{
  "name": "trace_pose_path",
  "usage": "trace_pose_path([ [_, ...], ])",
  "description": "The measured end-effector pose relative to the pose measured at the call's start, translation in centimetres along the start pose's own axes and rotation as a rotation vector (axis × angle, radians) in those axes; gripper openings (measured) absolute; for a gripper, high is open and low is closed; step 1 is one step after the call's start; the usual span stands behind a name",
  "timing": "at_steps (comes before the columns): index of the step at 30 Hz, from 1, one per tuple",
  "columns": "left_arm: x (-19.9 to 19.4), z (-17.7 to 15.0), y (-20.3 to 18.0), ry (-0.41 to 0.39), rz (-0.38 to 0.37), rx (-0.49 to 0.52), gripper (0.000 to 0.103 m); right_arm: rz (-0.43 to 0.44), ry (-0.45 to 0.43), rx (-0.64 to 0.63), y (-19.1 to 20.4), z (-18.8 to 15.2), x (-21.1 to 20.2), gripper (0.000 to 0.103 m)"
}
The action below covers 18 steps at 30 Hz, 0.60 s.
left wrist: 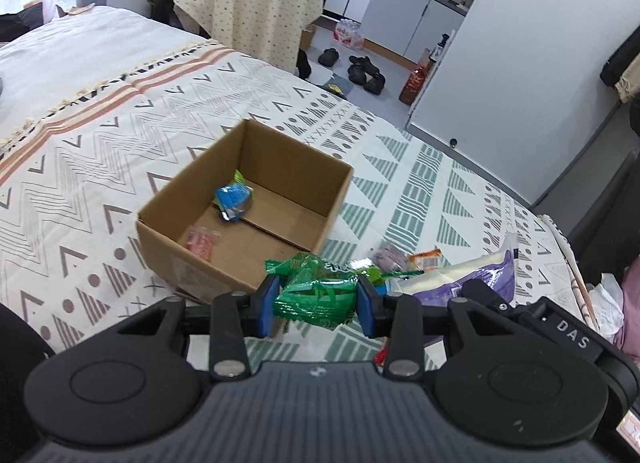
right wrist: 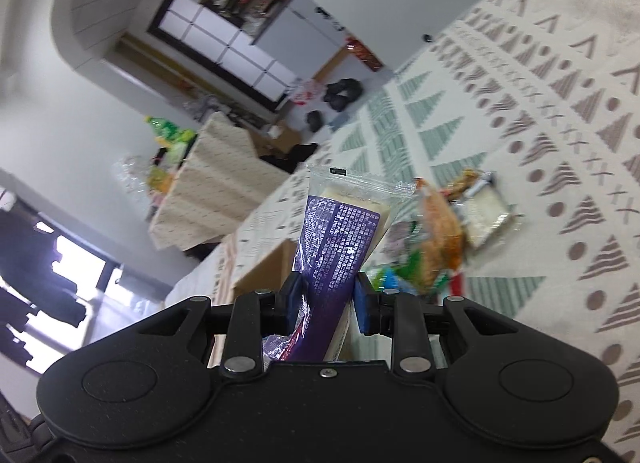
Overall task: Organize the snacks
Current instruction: 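Carry both packets into the cardboard box and open both tools to release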
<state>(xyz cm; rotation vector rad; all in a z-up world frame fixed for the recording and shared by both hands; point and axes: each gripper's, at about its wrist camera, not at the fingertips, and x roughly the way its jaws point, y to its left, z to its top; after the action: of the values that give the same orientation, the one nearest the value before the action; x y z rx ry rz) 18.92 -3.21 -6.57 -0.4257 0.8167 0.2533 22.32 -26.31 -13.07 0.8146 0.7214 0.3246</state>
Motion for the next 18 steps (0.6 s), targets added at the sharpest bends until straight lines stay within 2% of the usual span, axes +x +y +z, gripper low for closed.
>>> trace_pose_path([
  [9,0.0,1.5,3.1,-0.009,0.004,-0.038,0.039,0.053,0.018,-0.067,1.9,-1.4,1.0,0.027],
  [18,1.3,3.2,6.4,0.003,-0.039,-0.076,0.039,0.066,0.053,-0.147,3.7,-3.2,2.7,0.027],
])
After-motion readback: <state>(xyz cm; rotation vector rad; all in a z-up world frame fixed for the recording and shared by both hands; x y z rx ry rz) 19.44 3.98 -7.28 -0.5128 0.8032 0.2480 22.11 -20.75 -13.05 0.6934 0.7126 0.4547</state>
